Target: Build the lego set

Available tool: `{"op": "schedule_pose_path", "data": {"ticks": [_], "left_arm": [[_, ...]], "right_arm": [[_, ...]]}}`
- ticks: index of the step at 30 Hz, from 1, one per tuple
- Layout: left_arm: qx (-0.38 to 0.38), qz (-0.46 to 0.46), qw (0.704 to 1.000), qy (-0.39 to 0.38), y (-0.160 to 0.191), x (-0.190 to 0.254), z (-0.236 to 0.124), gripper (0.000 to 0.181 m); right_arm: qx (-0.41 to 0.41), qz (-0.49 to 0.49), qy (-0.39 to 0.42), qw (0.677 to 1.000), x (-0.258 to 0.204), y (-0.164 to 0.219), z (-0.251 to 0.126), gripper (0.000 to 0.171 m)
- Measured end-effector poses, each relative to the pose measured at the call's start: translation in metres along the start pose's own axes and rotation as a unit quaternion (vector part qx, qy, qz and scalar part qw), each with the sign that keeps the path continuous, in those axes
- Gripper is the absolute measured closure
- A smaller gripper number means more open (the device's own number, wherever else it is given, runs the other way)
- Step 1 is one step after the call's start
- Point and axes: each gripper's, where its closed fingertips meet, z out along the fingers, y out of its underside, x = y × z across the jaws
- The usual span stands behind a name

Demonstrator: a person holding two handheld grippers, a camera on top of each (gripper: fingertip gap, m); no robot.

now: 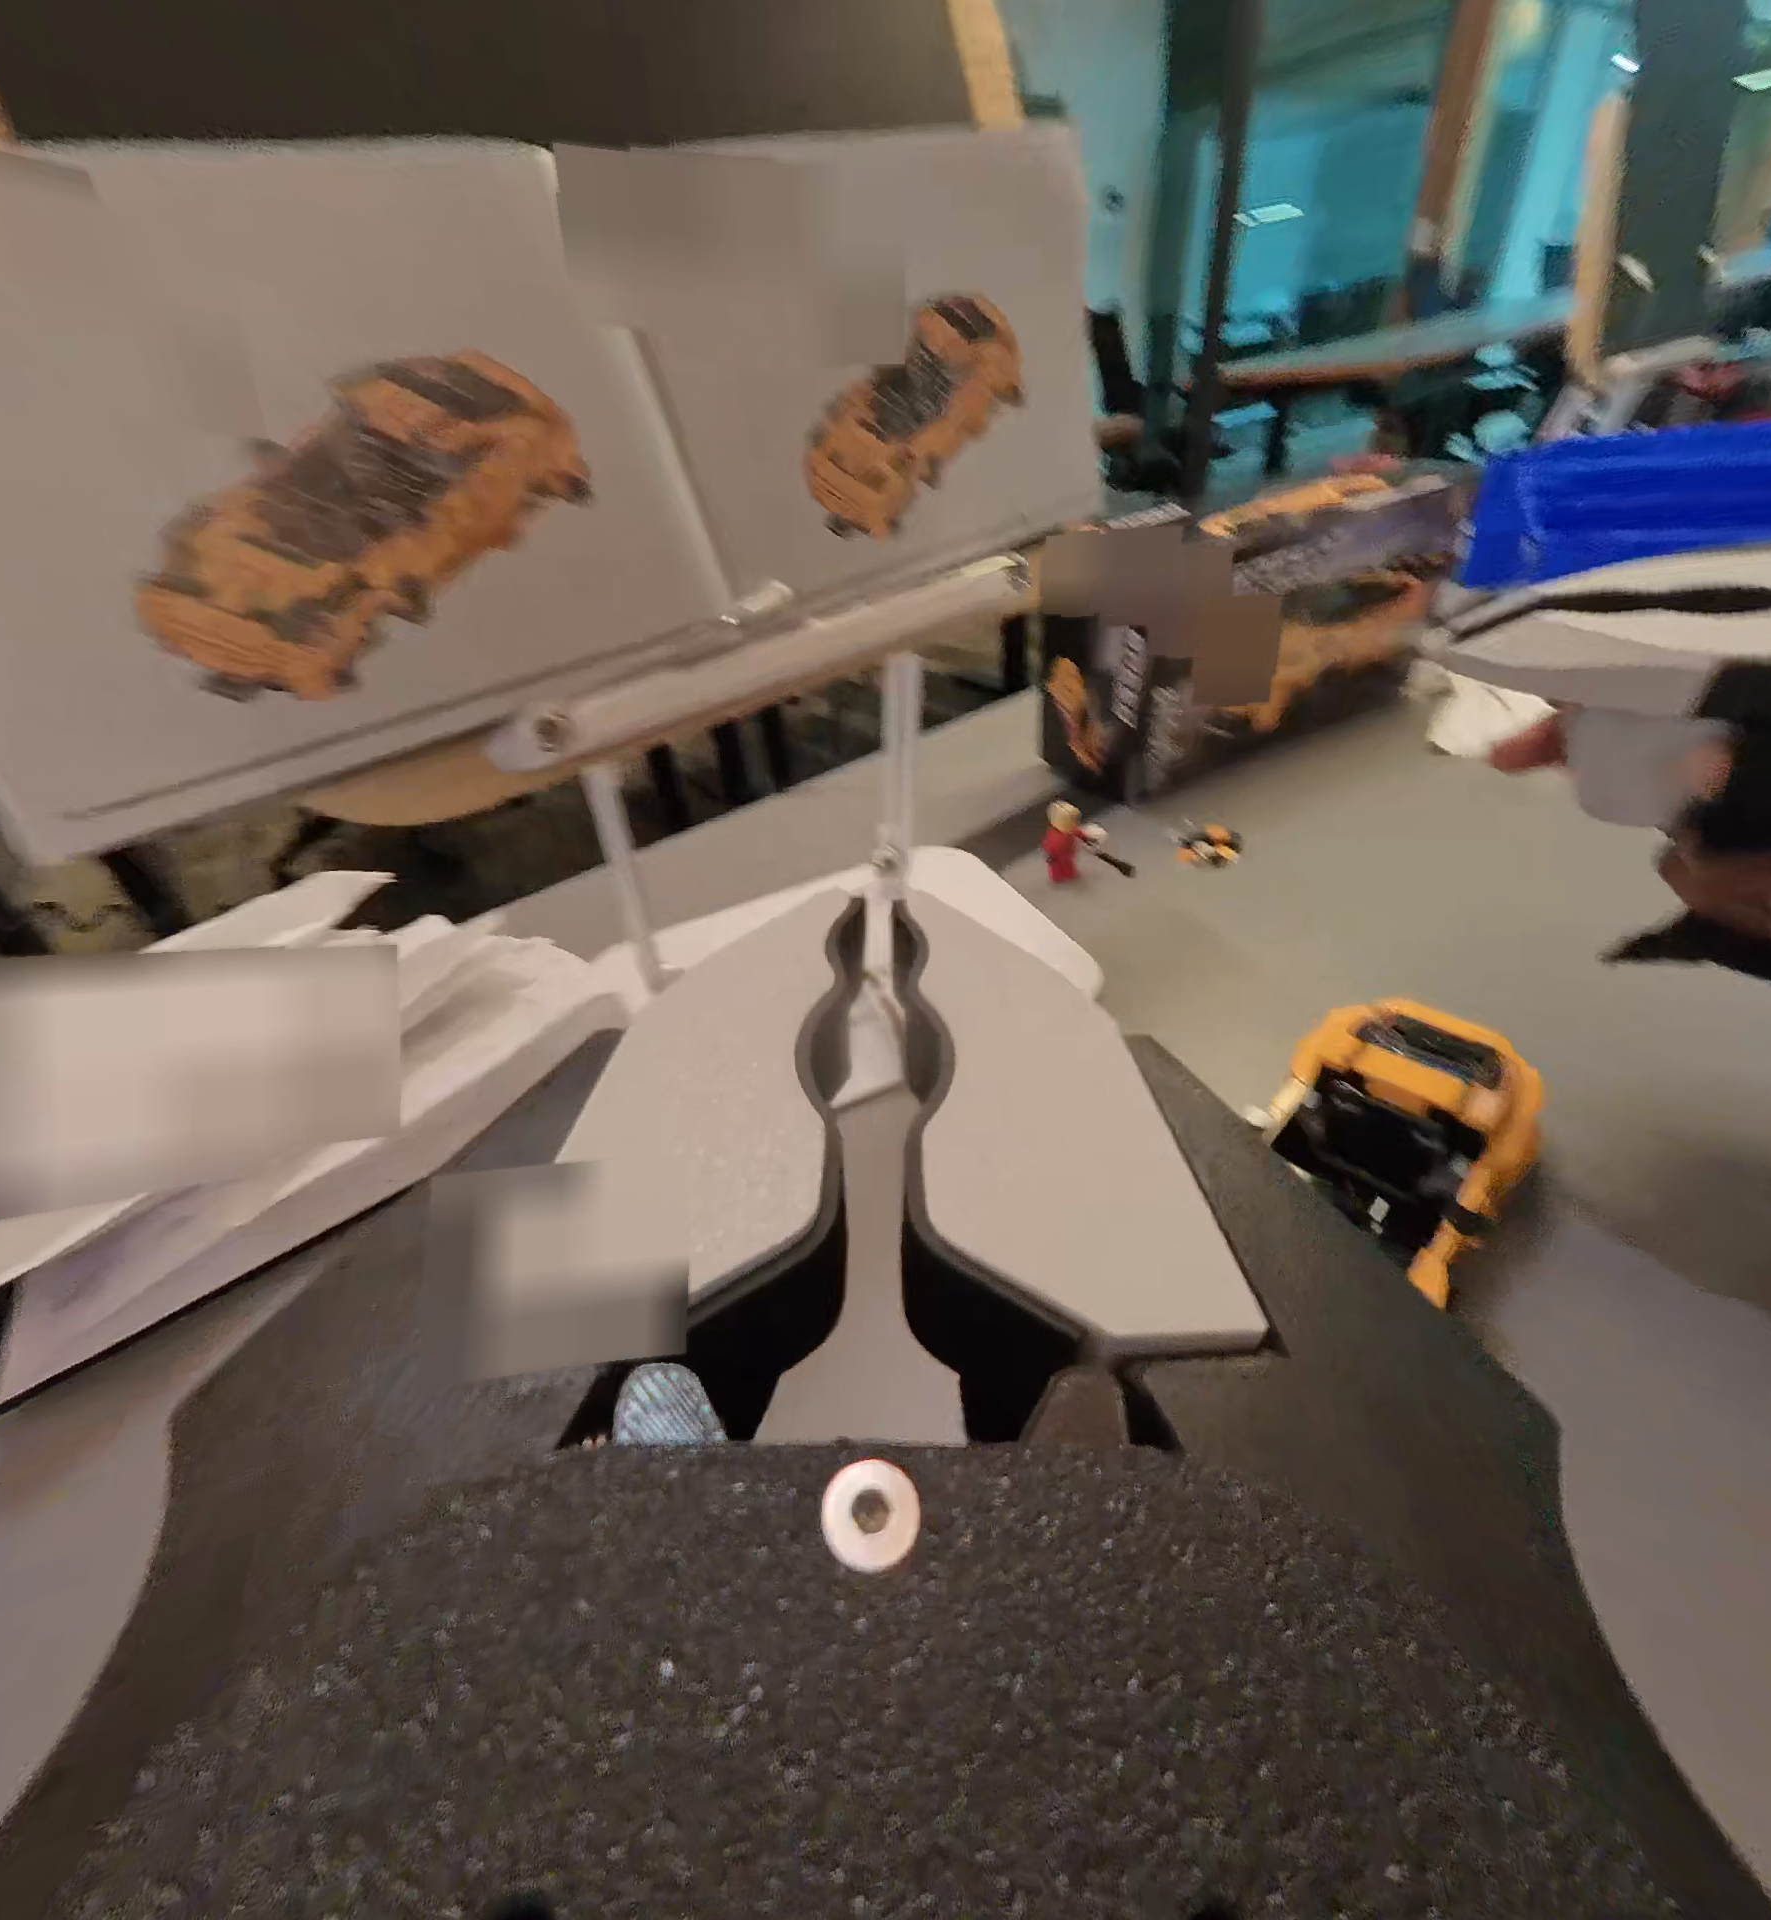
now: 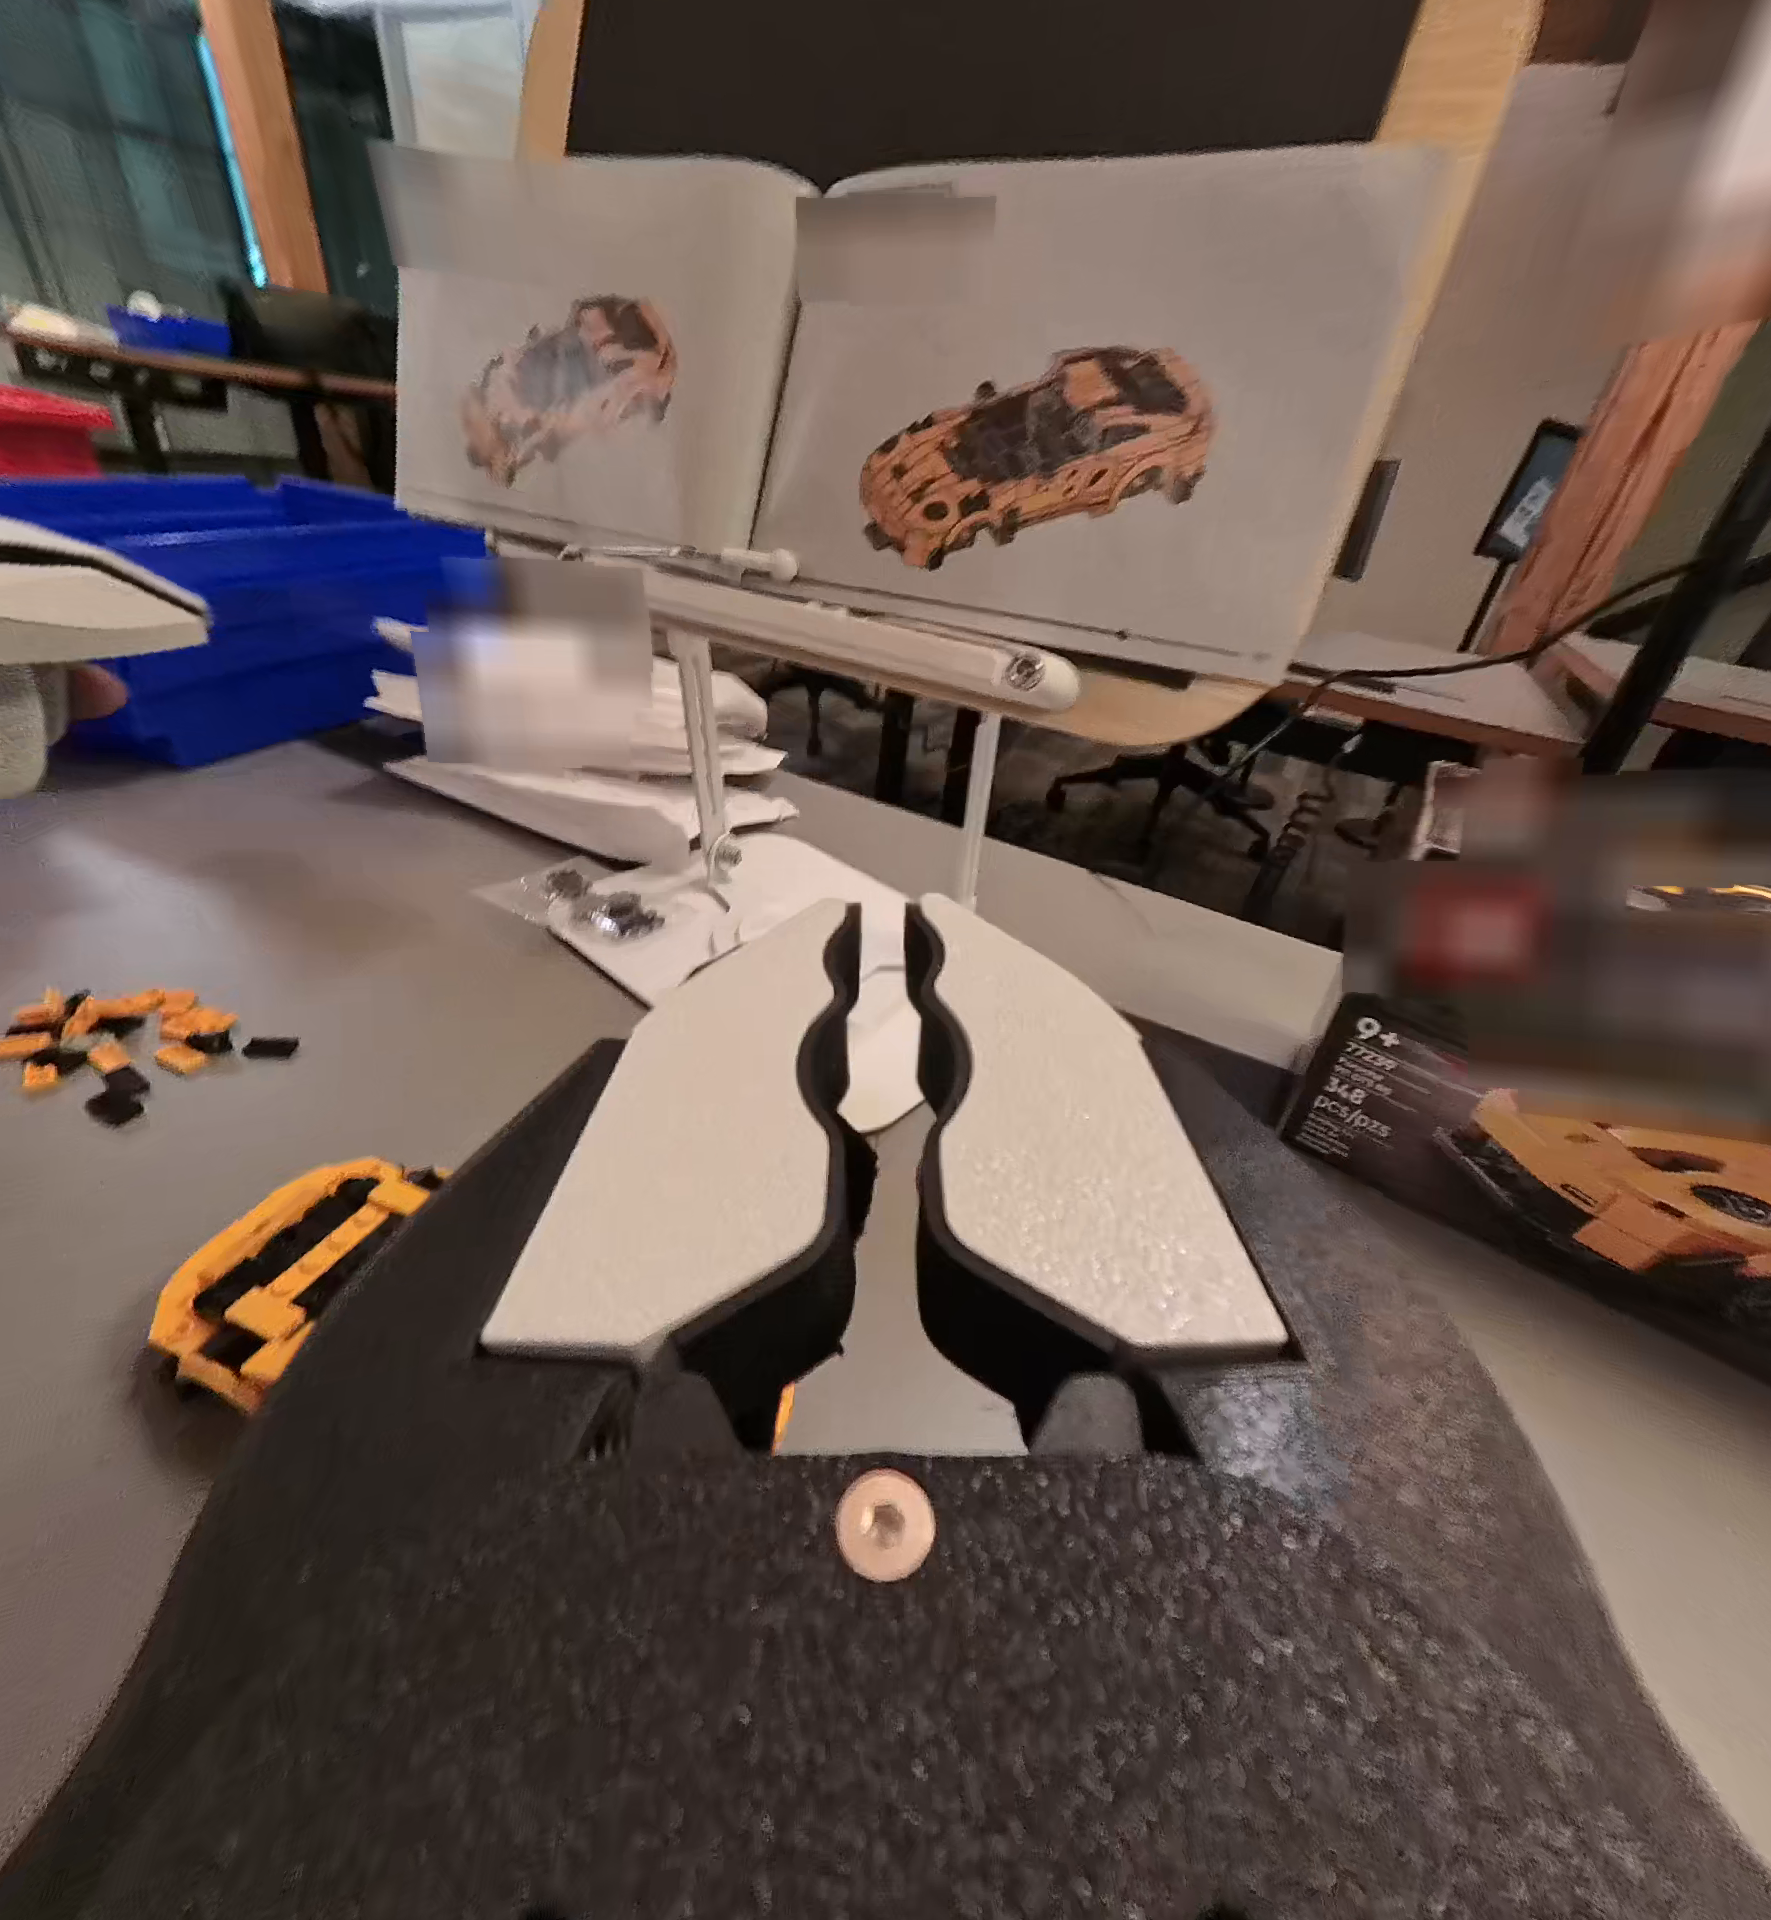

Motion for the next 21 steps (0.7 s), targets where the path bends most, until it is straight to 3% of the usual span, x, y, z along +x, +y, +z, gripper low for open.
{"op": "schedule_pose_path", "data": {"ticks": [3,8,13,16,21], "left_arm": [[-0.060,0.011,0.993,0.098,0.020,0.033,0.009,0.169],[-0.187,0.007,0.954,0.236,0.069,0.083,0.009,0.132],[-0.281,0.043,0.916,0.282,0.114,0.107,0.005,0.090],[-0.306,0.060,0.905,0.291,0.127,0.117,0.005,0.088],[-0.344,0.132,0.889,0.272,0.141,0.116,0.001,0.099]], "right_arm": [[-0.031,-0.031,-0.026,0.999,-0.007,0.006,0.002,0.159],[-0.133,-0.075,-0.112,0.982,-0.021,0.029,-0.003,0.133],[-0.239,-0.107,-0.234,0.936,-0.037,0.069,-0.031,0.119],[-0.282,-0.128,-0.275,0.910,-0.045,0.091,-0.043,0.117],[-0.328,-0.158,-0.283,0.887,-0.049,0.119,-0.044,0.118]]}}
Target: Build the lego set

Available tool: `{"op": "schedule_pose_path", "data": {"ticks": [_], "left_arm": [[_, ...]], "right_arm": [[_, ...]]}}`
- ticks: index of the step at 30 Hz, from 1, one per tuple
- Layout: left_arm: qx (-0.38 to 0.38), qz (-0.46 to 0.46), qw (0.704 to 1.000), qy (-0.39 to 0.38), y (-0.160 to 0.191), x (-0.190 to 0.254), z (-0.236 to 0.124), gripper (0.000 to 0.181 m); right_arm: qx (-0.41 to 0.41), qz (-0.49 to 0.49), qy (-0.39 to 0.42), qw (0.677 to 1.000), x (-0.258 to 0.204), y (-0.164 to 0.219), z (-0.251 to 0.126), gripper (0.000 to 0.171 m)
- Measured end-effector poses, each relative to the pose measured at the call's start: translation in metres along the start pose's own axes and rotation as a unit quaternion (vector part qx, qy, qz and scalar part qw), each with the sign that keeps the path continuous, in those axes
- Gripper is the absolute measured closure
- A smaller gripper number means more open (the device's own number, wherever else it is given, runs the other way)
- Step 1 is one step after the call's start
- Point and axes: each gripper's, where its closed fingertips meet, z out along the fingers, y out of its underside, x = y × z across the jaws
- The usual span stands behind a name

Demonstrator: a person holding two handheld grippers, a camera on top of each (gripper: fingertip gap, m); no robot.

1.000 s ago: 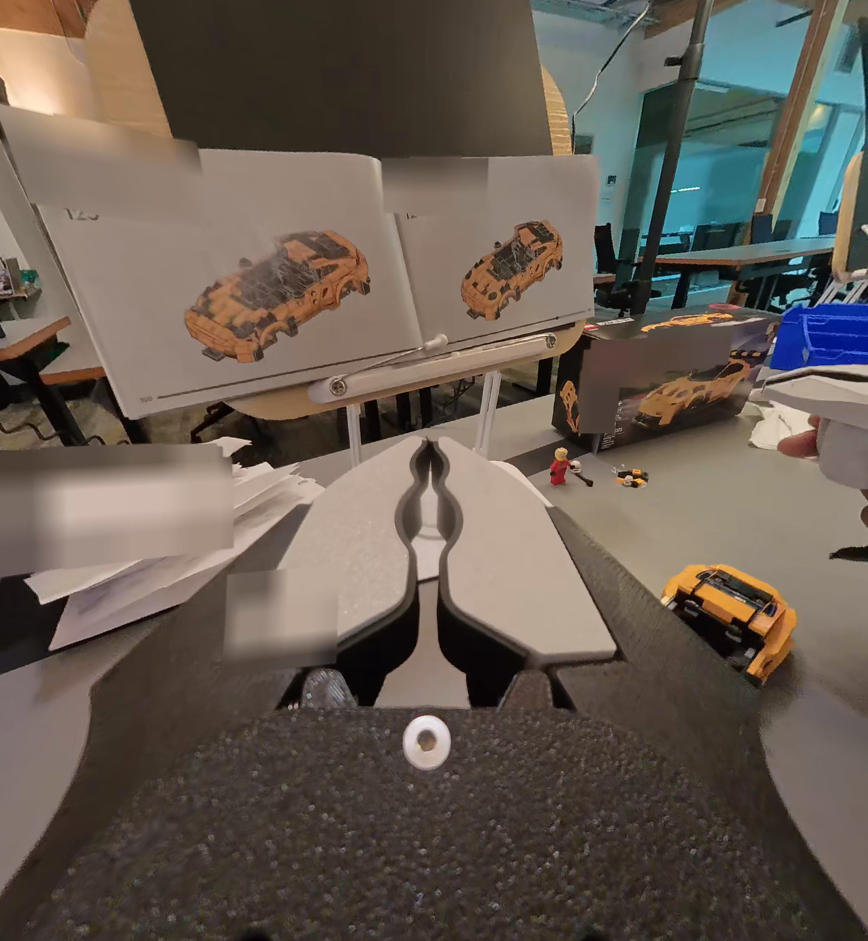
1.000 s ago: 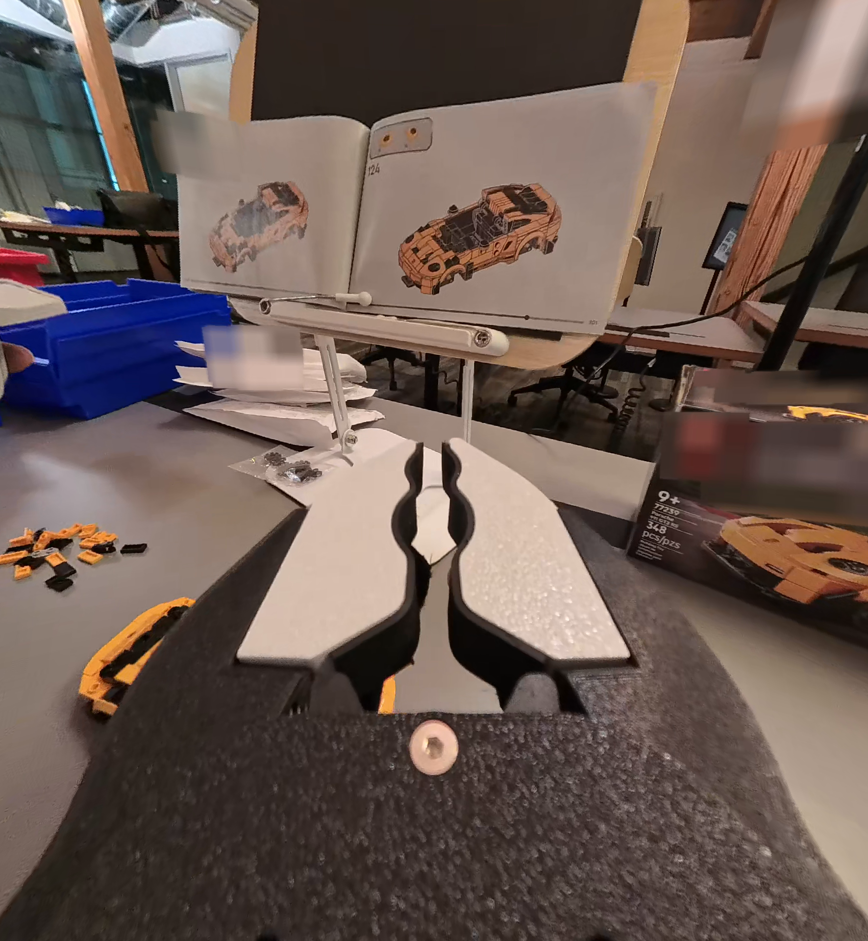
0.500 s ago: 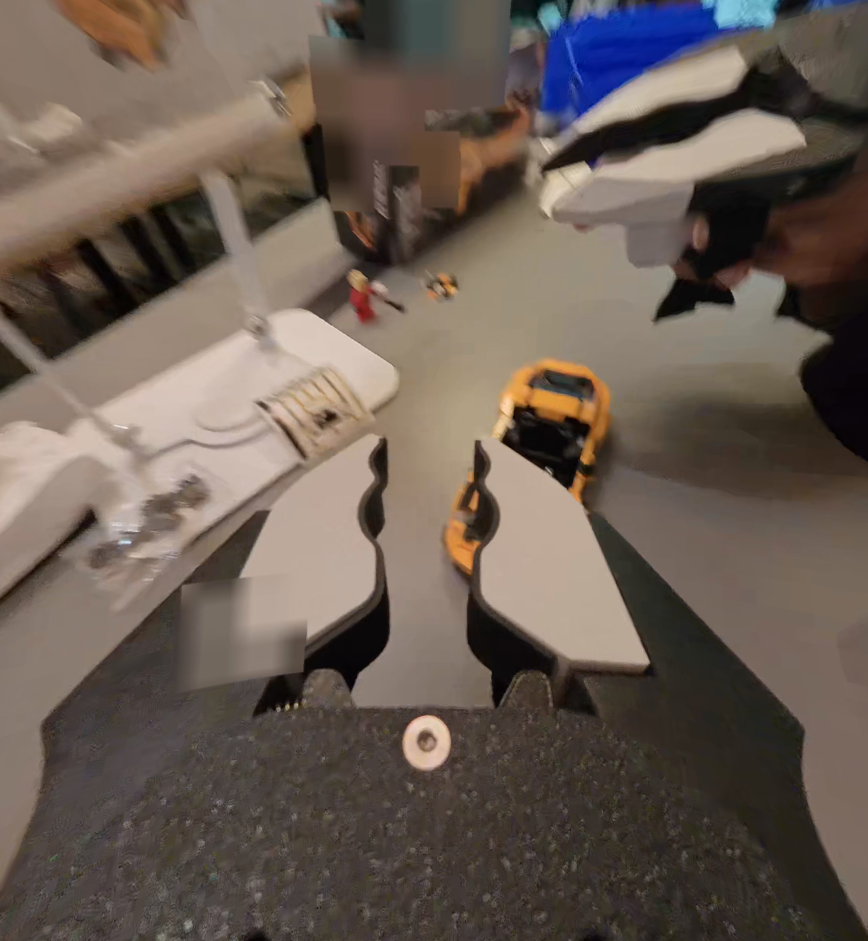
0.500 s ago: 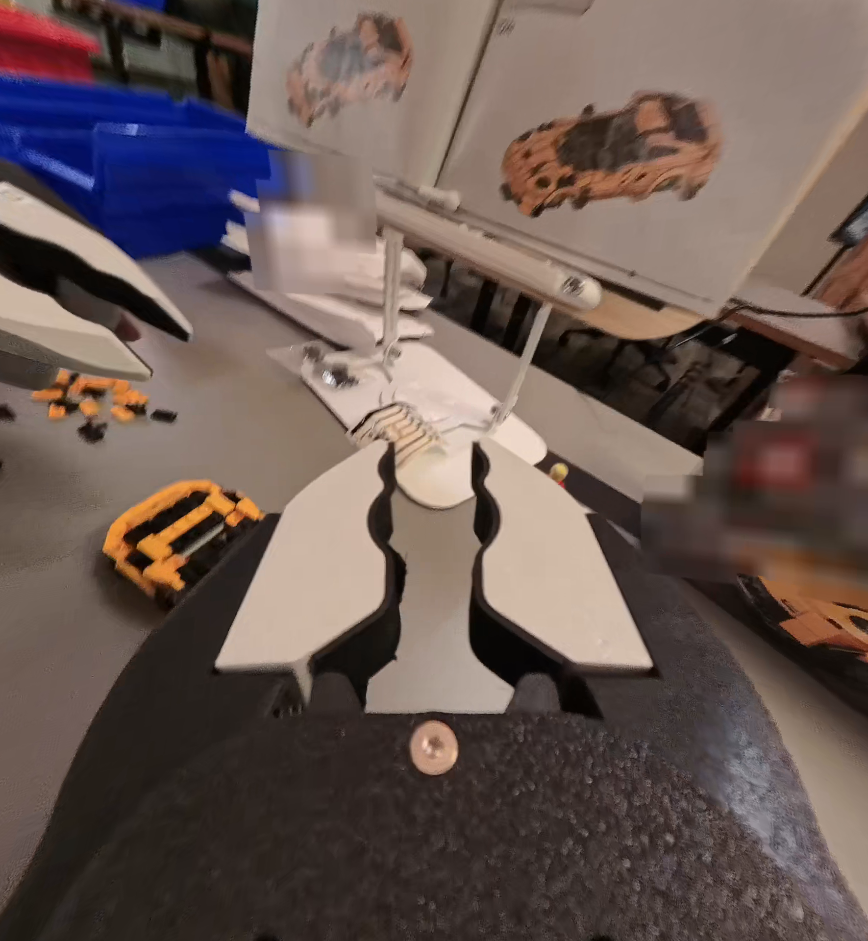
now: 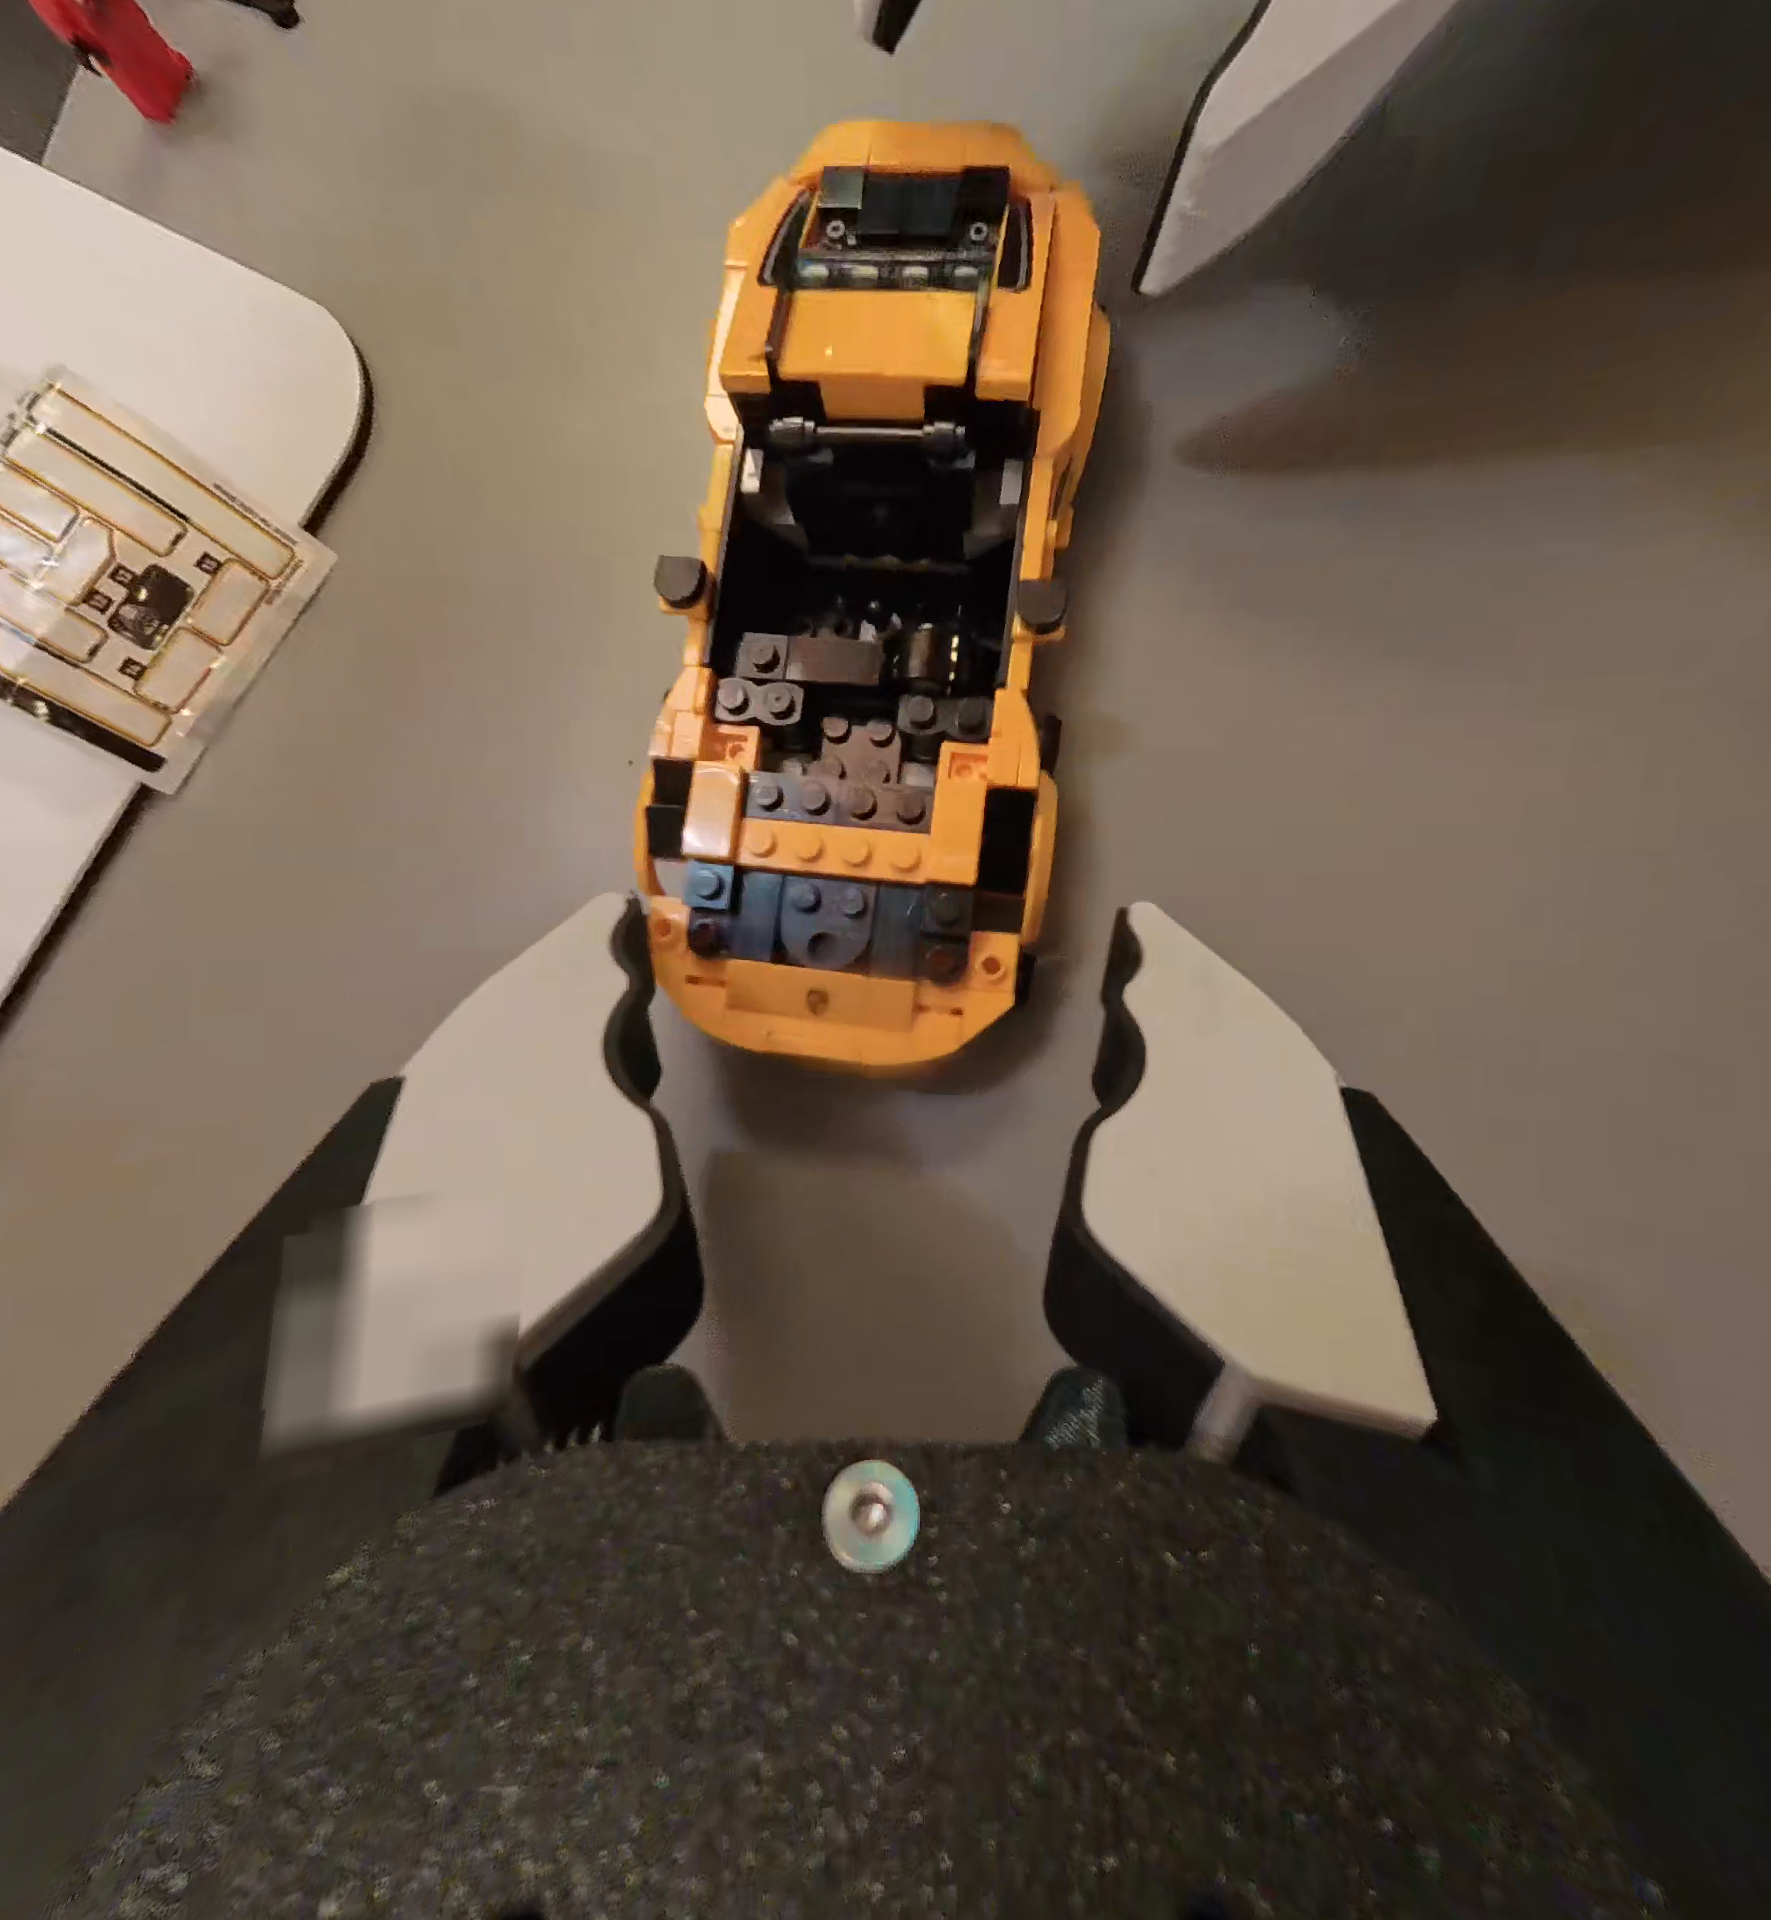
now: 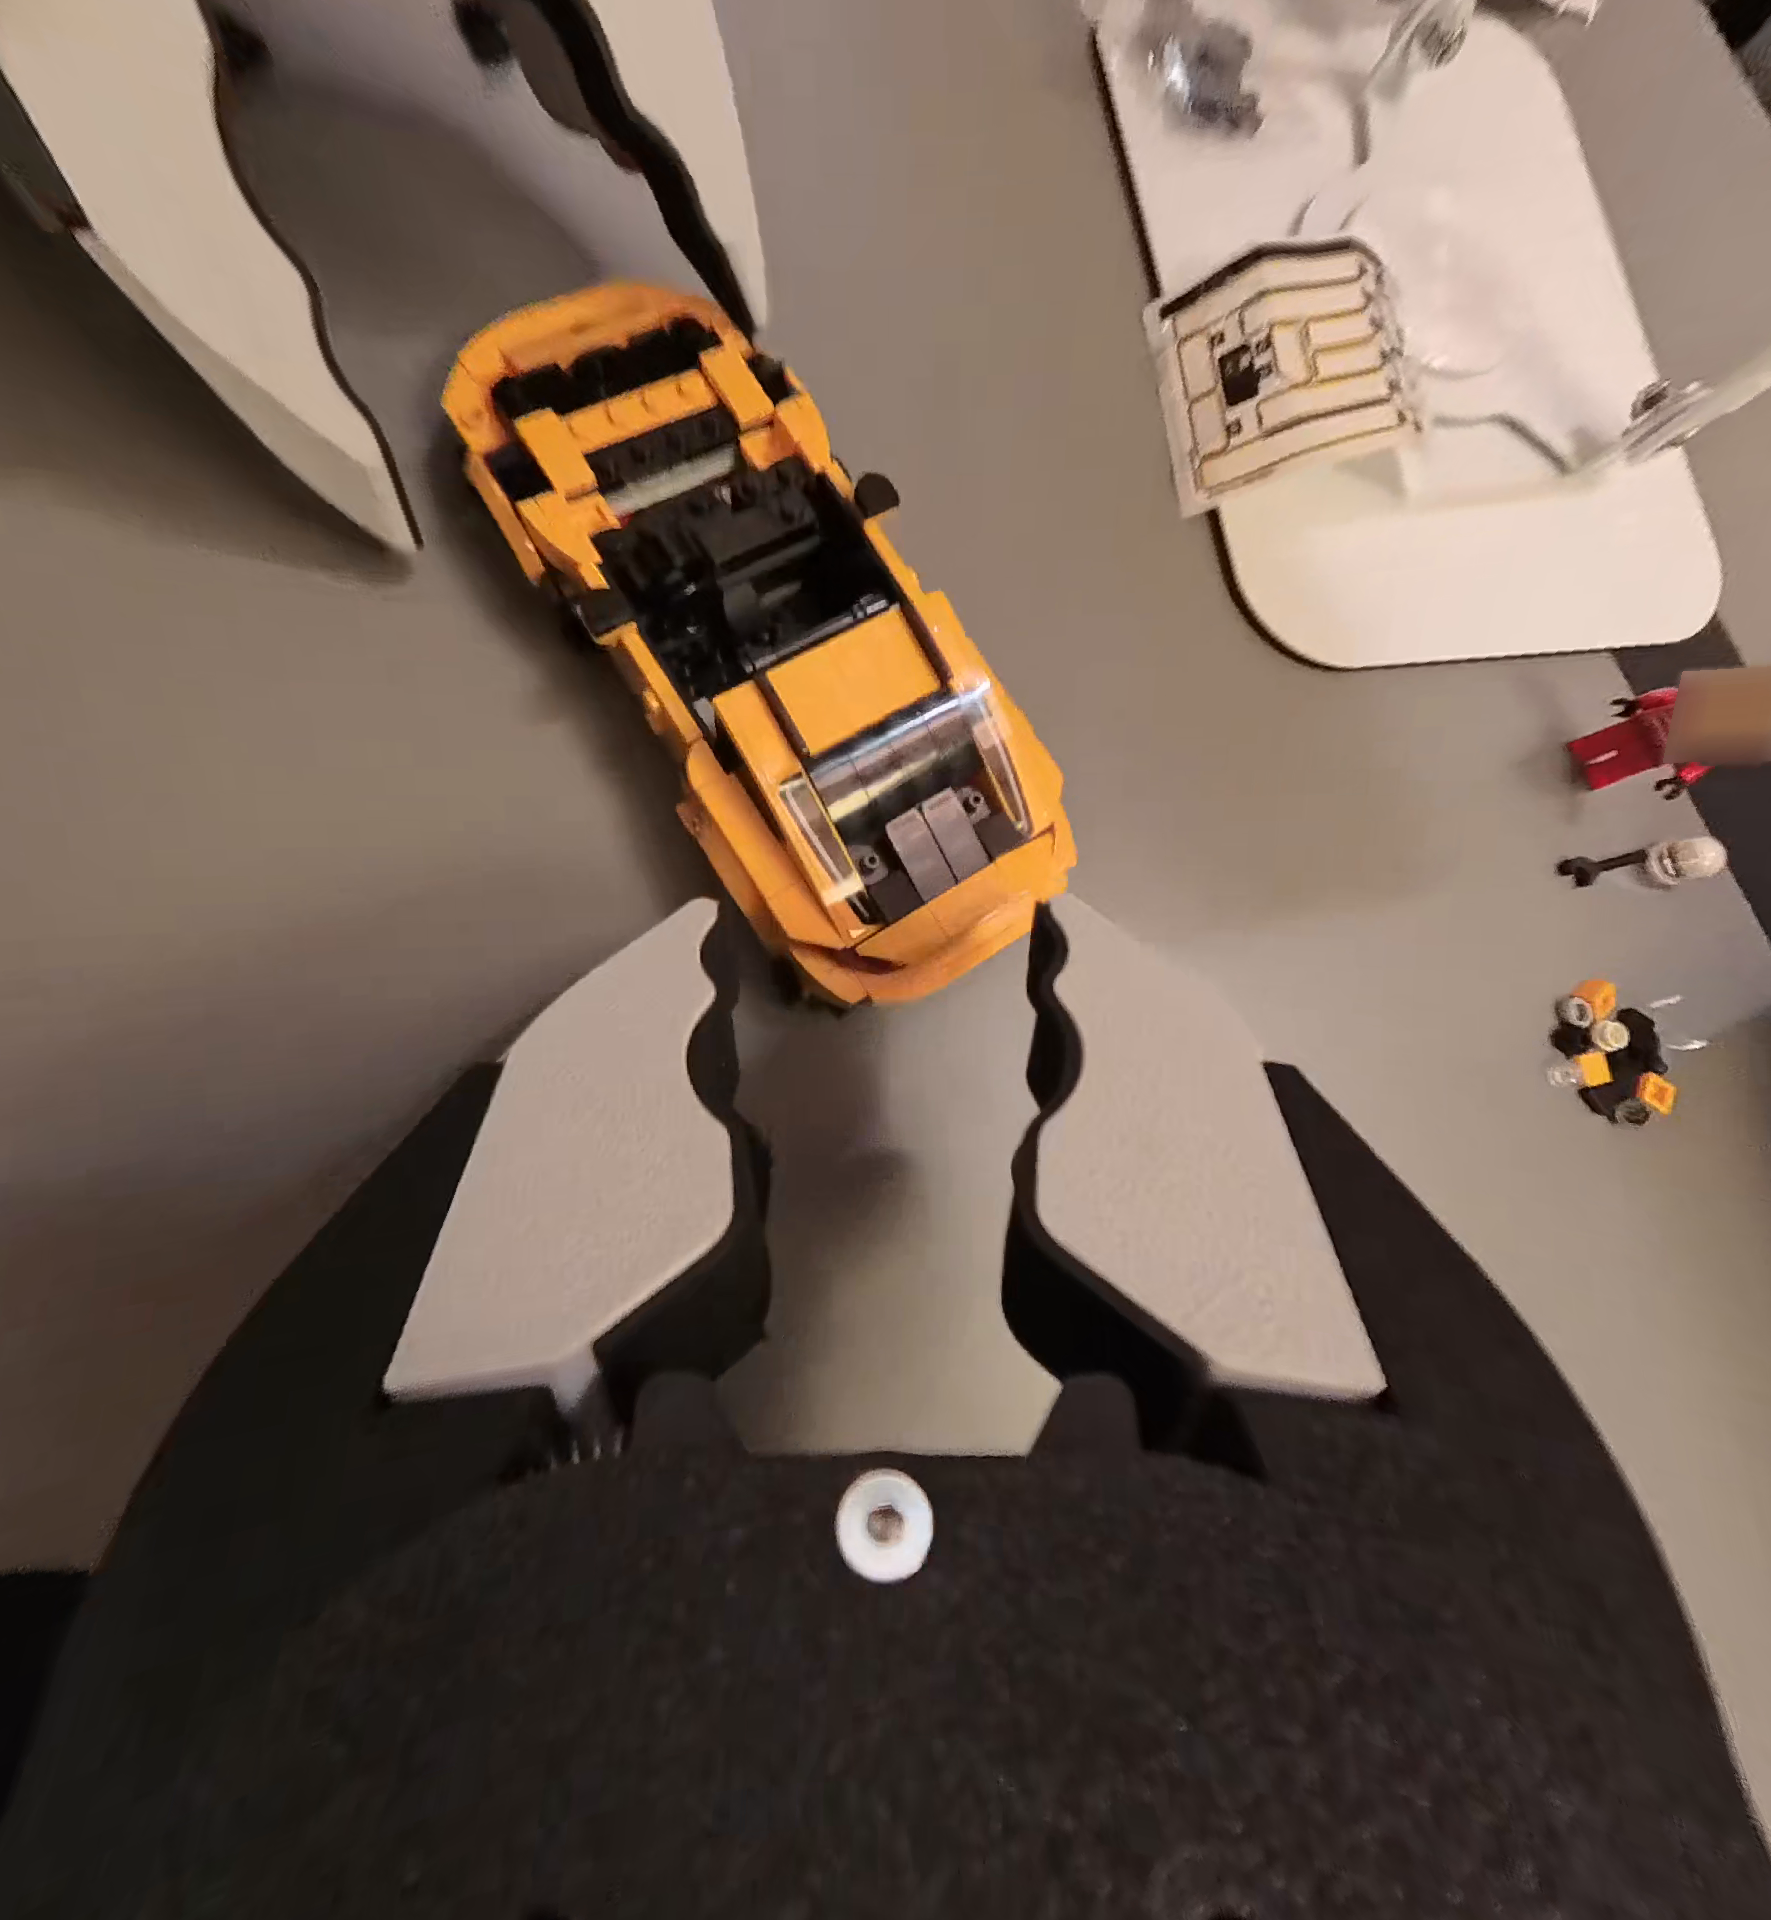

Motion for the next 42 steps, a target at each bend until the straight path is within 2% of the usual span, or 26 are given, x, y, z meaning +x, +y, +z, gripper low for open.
{"op": "schedule_pose_path", "data": {"ticks": [2,7,10,13,16,18,21,23,24,28,32,36,39,42], "left_arm": [[-0.009,-0.002,1.000,-0.002,0.001,0.000,-0.003,0.112],[-0.026,0.013,0.999,0.022,0.004,0.011,-0.009,0.119],[-0.018,0.008,0.999,0.031,0.003,0.012,-0.013,0.122],[0.009,-0.002,0.999,0.045,-0.003,0.013,-0.021,0.125],[0.076,-0.011,0.997,-0.023,-0.022,-0.012,-0.038,0.133],[0.165,-0.044,0.983,-0.072,-0.045,-0.033,-0.060,0.147],[0.298,-0.094,0.943,-0.118,-0.066,-0.056,-0.104,0.168],[0.352,-0.112,0.914,-0.170,-0.068,-0.072,-0.131,0.181],[0.368,-0.119,0.900,-0.200,-0.066,-0.080,-0.143,0.181],[0.404,-0.142,0.848,-0.312,-0.054,-0.107,-0.177,0.181],[0.417,-0.145,0.821,-0.362,-0.047,-0.116,-0.193,0.181],[0.409,-0.148,0.818,-0.375,-0.041,-0.121,-0.194,0.181],[0.410,-0.148,0.818,-0.376,-0.041,-0.121,-0.195,0.181],[0.413,-0.162,0.820,-0.362,-0.043,-0.118,-0.196,0.181]], "right_arm": [[-0.005,-0.001,0.005,1.000,0.002,0.004,0.004,0.120],[0.004,0.004,0.028,1.000,0.013,0.005,0.006,0.132],[0.008,0.014,0.039,0.999,0.017,0.005,0.007,0.133],[0.011,0.011,0.046,0.999,0.019,0.004,0.008,0.133],[0.049,0.016,0.070,0.996,0.027,-0.010,-0.002,0.134],[0.117,0.042,0.116,0.985,0.043,-0.031,-0.016,0.131],[0.216,0.078,0.191,0.954,0.067,-0.056,-0.045,0.129],[0.268,0.085,0.244,0.928,0.077,-0.067,-0.068,0.134],[0.287,0.087,0.264,0.917,0.081,-0.071,-0.078,0.137],[0.325,0.085,0.309,0.890,0.082,-0.082,-0.101,0.142],[0.340,0.099,0.317,0.880,0.081,-0.086,-0.107,0.138],[0.347,0.106,0.325,0.873,0.081,-0.086,-0.110,0.150],[0.352,0.093,0.333,0.870,0.079,-0.086,-0.114,0.170],[0.348,0.094,0.335,0.870,0.080,-0.086,-0.114,0.171]]}}
